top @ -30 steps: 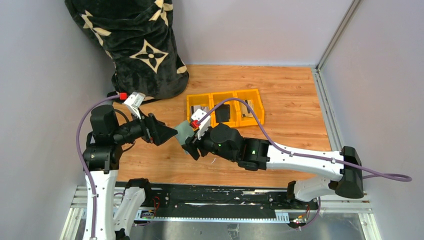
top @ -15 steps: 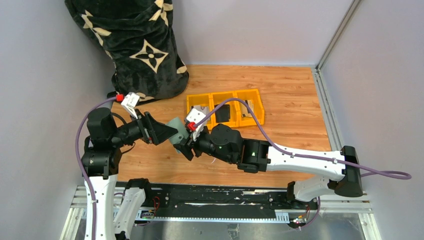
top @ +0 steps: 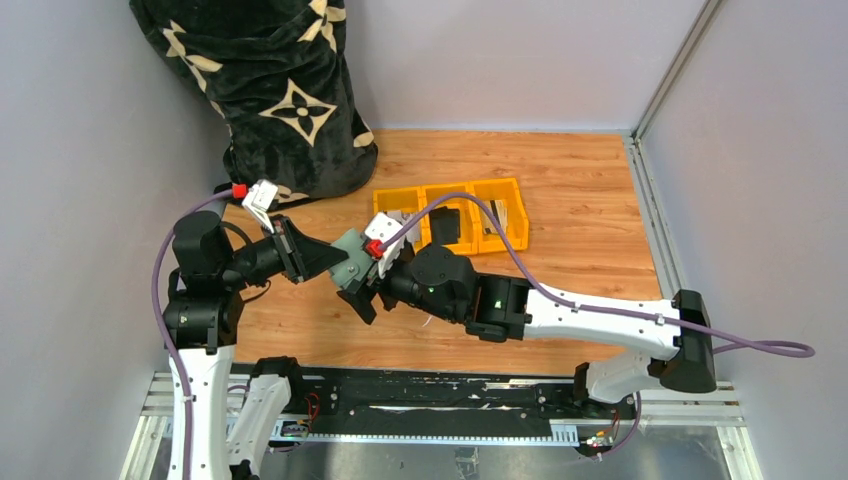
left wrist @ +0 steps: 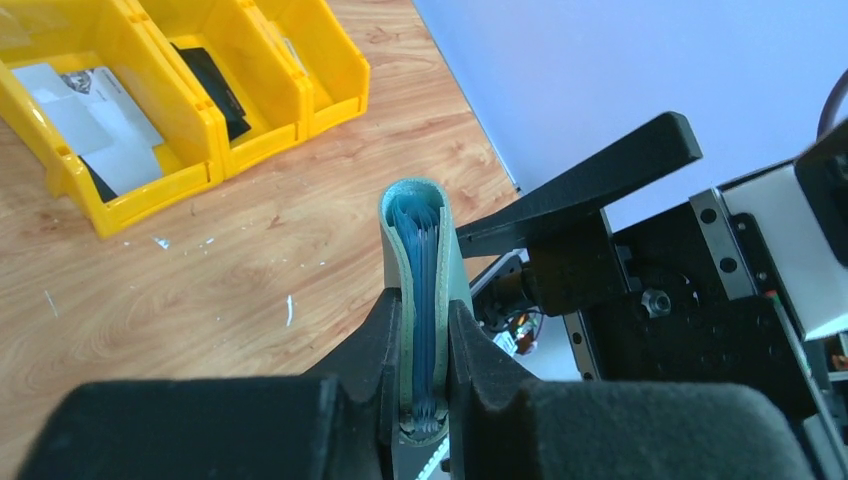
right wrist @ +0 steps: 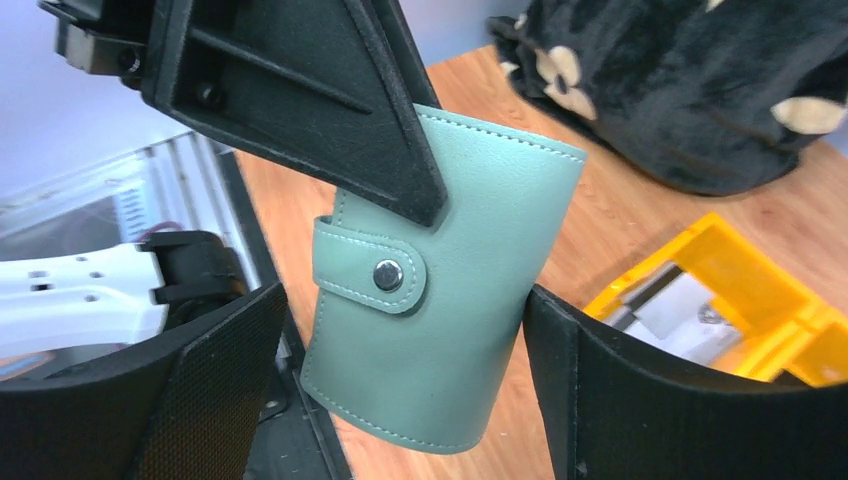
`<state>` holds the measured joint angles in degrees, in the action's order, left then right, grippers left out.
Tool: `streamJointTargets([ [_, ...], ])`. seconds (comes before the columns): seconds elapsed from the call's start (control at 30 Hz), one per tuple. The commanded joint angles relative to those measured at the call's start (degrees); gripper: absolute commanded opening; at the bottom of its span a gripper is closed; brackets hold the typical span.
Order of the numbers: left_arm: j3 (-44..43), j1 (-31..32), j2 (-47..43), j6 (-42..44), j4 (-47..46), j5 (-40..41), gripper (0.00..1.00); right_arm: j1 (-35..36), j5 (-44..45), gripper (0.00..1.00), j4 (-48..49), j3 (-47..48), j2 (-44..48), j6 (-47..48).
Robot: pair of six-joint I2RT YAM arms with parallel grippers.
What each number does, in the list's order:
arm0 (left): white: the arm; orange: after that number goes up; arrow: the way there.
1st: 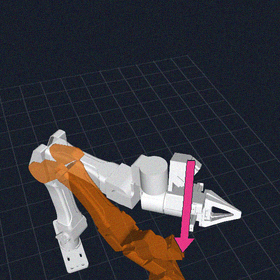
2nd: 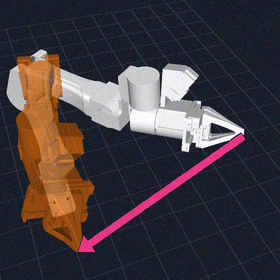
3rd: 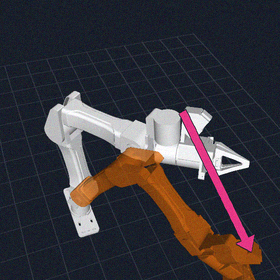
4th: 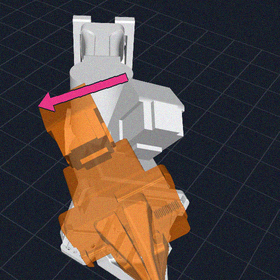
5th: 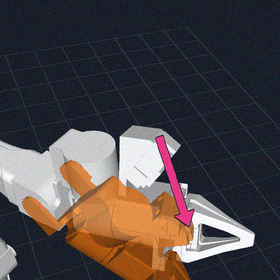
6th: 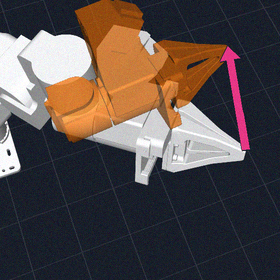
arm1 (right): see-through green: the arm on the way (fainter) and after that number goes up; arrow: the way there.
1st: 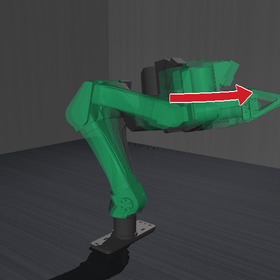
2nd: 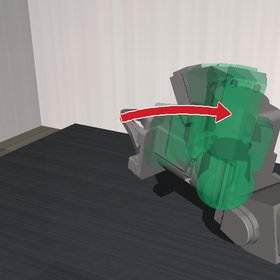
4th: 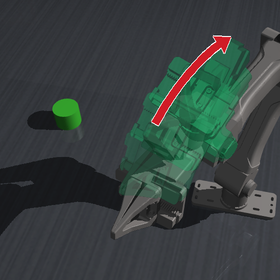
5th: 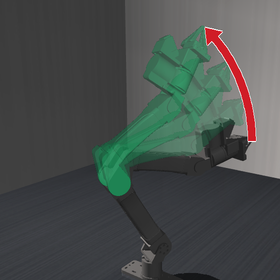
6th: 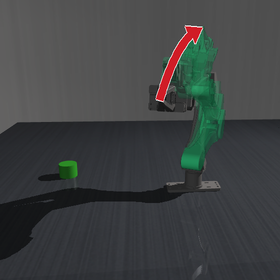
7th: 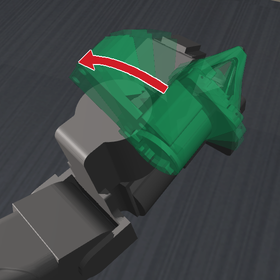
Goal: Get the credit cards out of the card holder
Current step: Open the card holder.
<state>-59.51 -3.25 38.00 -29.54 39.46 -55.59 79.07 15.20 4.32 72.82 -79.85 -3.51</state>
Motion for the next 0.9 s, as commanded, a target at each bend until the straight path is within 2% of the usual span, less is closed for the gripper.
streamJointTargets([
  [0.0, -2.8, 0.2, 0.5, 0.6, -0.5, -0.9, 0.01, -4.1, -15.0, 0.91, -2.0, 2.3, 3.3, -7.1],
  [0.07, -3.5, 0.2, 0.5, 0.8, -0.5, -1.6, 0.00, -9.4, -26.0, 0.91, -1.8, 0.2, 5.5, -12.0],
  [0.17, -4.9, 0.2, 0.3, 1.0, -0.4, -3.0, 0.00, -18.6, -41.4, 0.91, 4.9, -5.9, 8.9, -23.1],
  [0.27, -6.0, 0.2, -0.2, 0.9, -0.4, -3.8, 0.00, -24.0, -50.7, 0.92, 11.5, -10.2, 10.1, -30.1],
  [0.4, -6.6, 0.2, -0.7, 1.1, -0.5, -5.2, 0.00, -25.5, -61.3, 0.92, 19.3, -10.6, 6.5, -37.7],
  [0.53, -7.1, 0.2, -1.1, 1.2, -0.5, -5.9, 0.00, -25.5, -68.1, 0.90, 31.5, -11.1, 1.8, -47.5],
  [0.7, -7.8, 0.2, -1.0, 0.5, -0.6, -6.6, 0.01, -25.5, -71.0, 0.69, 45.2, -12.2, -2.3, -58.9],
  [0.77, -7.8, 0.2, -1.4, 0.3, -0.5, -6.8, 0.04, -25.6, -71.5, 0.50, 50.4, -12.5, -3.5, -62.4],
  [0.83, -7.6, 0.2, -1.8, 0.3, -0.6, -6.6, 0.12, -25.6, -72.1, 0.36, 51.8, -12.0, -4.2, -63.7],
  [0.87, -7.4, 0.2, -2.0, 0.3, -0.6, -6.5, 0.23, -25.6, -72.5, 0.25, 51.3, -11.9, -4.4, -63.6],
])
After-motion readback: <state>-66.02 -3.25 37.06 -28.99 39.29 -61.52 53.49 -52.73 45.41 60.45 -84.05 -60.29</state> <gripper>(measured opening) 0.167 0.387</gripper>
